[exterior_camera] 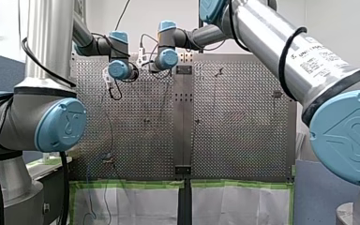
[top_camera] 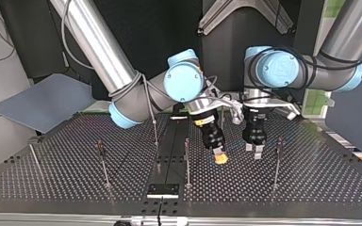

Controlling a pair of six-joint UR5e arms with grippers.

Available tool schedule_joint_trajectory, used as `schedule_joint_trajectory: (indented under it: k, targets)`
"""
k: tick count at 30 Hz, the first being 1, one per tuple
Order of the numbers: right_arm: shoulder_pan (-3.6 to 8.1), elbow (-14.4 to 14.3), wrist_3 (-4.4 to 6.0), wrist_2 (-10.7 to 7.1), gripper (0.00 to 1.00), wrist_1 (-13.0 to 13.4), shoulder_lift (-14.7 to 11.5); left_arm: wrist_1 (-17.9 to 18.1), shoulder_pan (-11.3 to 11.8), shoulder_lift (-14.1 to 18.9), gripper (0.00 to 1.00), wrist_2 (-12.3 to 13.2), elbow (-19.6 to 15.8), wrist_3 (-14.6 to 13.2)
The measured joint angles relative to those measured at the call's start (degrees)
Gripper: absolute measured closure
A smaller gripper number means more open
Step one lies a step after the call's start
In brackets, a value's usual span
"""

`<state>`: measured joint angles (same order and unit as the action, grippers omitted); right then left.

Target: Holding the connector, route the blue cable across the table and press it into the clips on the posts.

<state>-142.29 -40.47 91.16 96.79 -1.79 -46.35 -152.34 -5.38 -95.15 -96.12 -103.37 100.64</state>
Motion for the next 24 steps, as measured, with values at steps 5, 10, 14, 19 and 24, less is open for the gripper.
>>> schedule_joint_trajectory:
  k: [5, 10, 14, 19, 24]
  targets:
    - [-0.03, 0.0, -0.01, -0.08, 1.0, 0.0, 0.0, 0.1, 0.0, -0.7, 0.0, -1.0, 0.1, 0.0]
    - [-0.06, 0.0, -0.01, -0.1, 1.0, -0.1, 0.0, 0.1, -0.1, -0.8, 0.32, -3.0, 0.1, -0.5]
    - [-0.06, 0.0, 0.01, -0.06, 1.0, -0.2, 0.0, -0.1, -0.2, -0.7, 0.75, -4.2, 0.1, -0.9]
    - [-0.11, 0.0, 0.01, 0.05, 1.0, -0.5, 0.0, -0.8, -0.5, -0.7, 0.99, -5.1, 0.1, -1.1]
    - [-0.38, -0.1, 0.07, 0.12, 1.0, -0.7, 0.0, -1.5, -0.8, -0.6, 0.99, -5.5, -0.1, -1.2]
